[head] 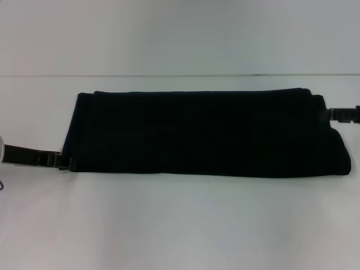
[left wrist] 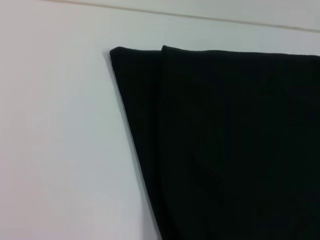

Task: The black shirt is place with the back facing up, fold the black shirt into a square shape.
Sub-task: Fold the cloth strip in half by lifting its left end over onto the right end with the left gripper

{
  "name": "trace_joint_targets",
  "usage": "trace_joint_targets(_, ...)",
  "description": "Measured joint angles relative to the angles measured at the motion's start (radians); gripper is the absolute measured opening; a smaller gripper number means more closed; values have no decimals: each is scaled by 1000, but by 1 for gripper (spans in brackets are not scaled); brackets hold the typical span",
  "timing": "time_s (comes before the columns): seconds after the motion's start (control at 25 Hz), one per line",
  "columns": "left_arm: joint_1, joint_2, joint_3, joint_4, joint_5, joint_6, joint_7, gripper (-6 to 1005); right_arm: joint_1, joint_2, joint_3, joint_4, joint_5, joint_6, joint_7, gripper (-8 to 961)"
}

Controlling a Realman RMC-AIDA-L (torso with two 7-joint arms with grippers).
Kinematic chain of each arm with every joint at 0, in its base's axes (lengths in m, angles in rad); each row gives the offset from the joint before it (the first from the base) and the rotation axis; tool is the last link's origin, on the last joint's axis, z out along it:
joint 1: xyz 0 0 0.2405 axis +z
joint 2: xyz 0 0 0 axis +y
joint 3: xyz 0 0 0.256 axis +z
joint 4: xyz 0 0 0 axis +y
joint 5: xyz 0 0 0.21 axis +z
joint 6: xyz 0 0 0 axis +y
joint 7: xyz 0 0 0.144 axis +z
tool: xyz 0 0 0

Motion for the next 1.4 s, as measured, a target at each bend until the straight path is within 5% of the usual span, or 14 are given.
trace_joint_targets(0.32, -1, -2, 2, 0, 0, -3, 0, 267, -35, -20, -76, 3, -16, 29, 70, 819)
trace_joint_targets(0.72, 0, -2, 3, 0, 0, -11, 4, 3, -41, -13, -79, 9, -55, 36, 77, 819)
trace_joint_targets(1.4, -4, -2, 3, -10, 0, -14, 8, 35, -47, -7, -103, 76, -55, 53, 69, 819)
